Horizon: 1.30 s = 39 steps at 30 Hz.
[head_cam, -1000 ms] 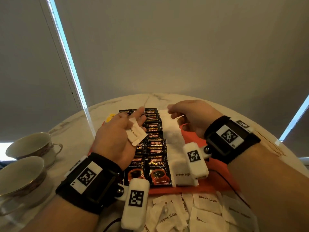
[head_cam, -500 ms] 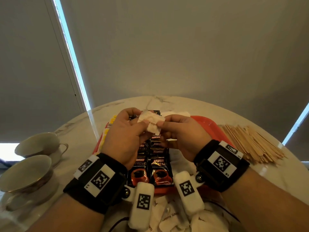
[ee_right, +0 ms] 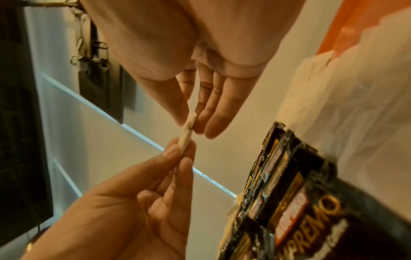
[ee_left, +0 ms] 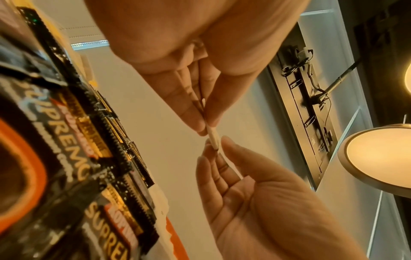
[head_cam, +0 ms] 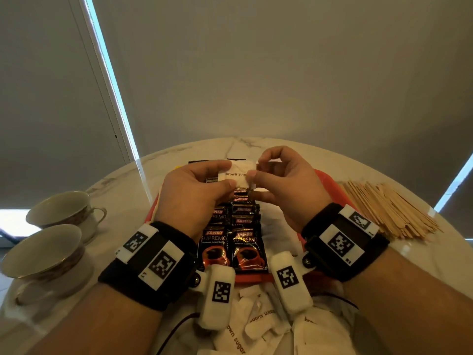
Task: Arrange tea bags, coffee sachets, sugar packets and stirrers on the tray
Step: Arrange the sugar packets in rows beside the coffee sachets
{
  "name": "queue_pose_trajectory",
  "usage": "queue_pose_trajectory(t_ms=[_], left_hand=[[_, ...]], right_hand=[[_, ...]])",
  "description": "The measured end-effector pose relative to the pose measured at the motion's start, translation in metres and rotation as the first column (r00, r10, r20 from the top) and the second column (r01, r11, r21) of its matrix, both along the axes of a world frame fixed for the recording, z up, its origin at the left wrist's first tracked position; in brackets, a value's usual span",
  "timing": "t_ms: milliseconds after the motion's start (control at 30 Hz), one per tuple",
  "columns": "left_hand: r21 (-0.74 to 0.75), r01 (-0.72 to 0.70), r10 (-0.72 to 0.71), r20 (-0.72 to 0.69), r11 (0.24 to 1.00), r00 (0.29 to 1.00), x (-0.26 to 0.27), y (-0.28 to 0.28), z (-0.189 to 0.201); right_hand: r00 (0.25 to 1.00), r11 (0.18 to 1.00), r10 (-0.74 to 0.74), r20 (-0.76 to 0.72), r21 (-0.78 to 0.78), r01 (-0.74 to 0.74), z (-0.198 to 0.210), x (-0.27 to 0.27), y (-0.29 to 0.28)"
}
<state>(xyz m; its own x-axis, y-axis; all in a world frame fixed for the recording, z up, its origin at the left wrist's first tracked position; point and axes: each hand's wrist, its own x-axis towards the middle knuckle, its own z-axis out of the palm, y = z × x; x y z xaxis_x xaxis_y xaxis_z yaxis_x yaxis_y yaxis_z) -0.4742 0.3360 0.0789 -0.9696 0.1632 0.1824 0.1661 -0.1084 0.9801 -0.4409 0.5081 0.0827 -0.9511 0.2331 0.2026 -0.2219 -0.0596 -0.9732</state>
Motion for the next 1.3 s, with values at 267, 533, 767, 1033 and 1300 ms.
queue_pose_trajectory(t_ms=[267,533,767,1033,1300], left_hand=[[-0.017,-0.029,0.029,0.003,0.999,1.000,-0.006,-0.002,-0.002],[-0.028,0.029,-0.028,0.006,0.999,1.000,-0.005,-0.004,0.003],[0.061,-0.005,0.001,0.067,0.998,0.998,-0.012,-0.006,0.001],[0.200,-0.023,-0.011,0.169,0.980,0.986,-0.015,-0.008,0.002],[0.195,-0.033,-0.005,0.192,0.980,0.981,-0.016,-0.008,-0.001]], right_hand=[[1.000,0.980,0.003,0.008,0.201,-0.005,0.000,0.002,-0.002],[0.994,0.996,0.075,0.075,0.048,-0.079,0.010,0.002,0.006],[0.937,0.966,-0.255,0.238,0.021,0.258,0.012,-0.037,0.057],[0.787,0.906,-0.387,0.481,0.355,0.229,-0.020,-0.077,0.133],[0.736,0.782,-0.423,0.528,0.623,0.003,-0.007,-0.087,0.108]])
